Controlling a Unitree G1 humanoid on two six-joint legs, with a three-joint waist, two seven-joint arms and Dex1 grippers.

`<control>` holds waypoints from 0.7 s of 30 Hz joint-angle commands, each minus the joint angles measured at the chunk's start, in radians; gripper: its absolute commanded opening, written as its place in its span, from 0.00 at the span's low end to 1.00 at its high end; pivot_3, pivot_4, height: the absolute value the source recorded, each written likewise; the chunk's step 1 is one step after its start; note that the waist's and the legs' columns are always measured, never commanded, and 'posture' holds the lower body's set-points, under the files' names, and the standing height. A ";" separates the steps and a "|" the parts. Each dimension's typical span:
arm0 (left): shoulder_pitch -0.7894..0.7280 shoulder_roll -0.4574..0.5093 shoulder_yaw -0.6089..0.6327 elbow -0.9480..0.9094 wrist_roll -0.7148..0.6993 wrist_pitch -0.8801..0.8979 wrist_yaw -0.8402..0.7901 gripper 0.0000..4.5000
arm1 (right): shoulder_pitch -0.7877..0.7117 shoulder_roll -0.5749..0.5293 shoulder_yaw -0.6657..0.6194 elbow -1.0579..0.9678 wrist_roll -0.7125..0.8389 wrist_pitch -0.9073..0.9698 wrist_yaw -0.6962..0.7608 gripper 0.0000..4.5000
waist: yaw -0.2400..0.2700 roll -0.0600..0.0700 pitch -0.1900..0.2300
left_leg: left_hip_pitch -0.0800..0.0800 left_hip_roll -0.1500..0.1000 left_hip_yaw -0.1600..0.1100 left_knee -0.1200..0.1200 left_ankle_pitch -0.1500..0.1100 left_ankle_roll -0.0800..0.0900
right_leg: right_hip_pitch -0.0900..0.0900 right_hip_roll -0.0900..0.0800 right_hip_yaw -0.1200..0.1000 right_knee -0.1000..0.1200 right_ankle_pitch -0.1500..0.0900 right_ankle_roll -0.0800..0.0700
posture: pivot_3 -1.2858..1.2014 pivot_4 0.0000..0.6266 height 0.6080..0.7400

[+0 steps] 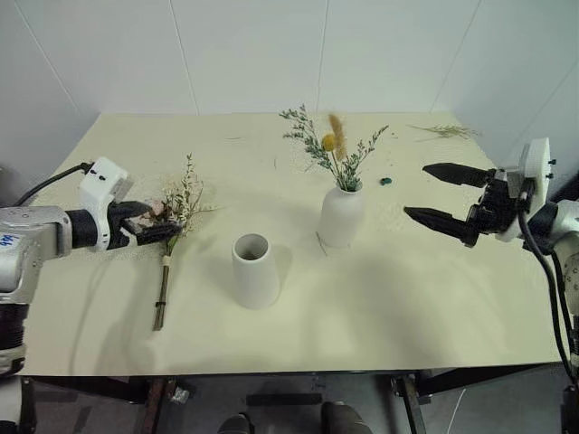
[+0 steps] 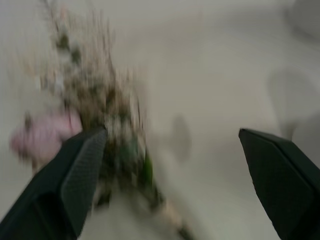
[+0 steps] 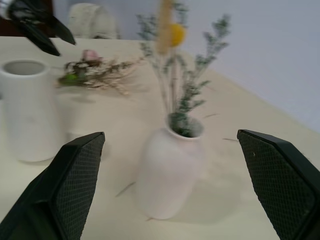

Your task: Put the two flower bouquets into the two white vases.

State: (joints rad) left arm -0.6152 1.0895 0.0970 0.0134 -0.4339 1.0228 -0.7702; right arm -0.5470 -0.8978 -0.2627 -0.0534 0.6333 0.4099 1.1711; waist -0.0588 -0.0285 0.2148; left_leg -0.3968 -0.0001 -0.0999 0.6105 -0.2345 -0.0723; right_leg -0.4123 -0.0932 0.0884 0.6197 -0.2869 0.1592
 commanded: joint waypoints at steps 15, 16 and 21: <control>-0.039 -0.212 -0.035 -0.173 0.050 0.590 0.276 1.00 | -0.003 -0.139 0.039 -0.169 0.131 0.132 0.224 1.00 | 0.008 -0.002 0.002 | -0.002 -0.001 0.000 0.002 0.000 0.000 | 0.000 -0.001 0.000 -0.001 0.000 0.001 | 0.52 0.24 1.00; -0.040 -0.234 -0.033 -0.168 0.057 0.592 0.298 1.00 | 0.004 -0.138 0.036 -0.181 0.142 0.142 0.223 1.00 | 0.010 -0.002 0.002 | -0.002 -0.001 -0.001 0.002 0.000 0.000 | 0.000 -0.001 0.000 -0.001 0.000 0.001 | 0.52 0.24 1.00; -0.016 -0.269 -0.051 -0.159 0.079 0.583 0.351 0.91 | 0.019 -0.137 0.021 -0.230 0.197 0.175 0.223 1.00 | 0.017 -0.002 0.002 | -0.002 -0.001 -0.001 0.003 0.000 0.000 | 0.000 -0.001 0.000 0.000 0.000 0.001 | 0.52 0.24 1.00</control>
State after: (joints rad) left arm -0.6471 0.8196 0.0409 -0.1475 -0.3732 1.6027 -0.4327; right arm -0.5263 -1.0322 -0.2036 -0.2510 0.7964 0.5779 1.3902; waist -0.0421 -0.0308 0.2165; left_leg -0.3985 -0.0014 -0.1008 0.6132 -0.2346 -0.0726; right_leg -0.4123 -0.0942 0.0880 0.6194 -0.2867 0.1603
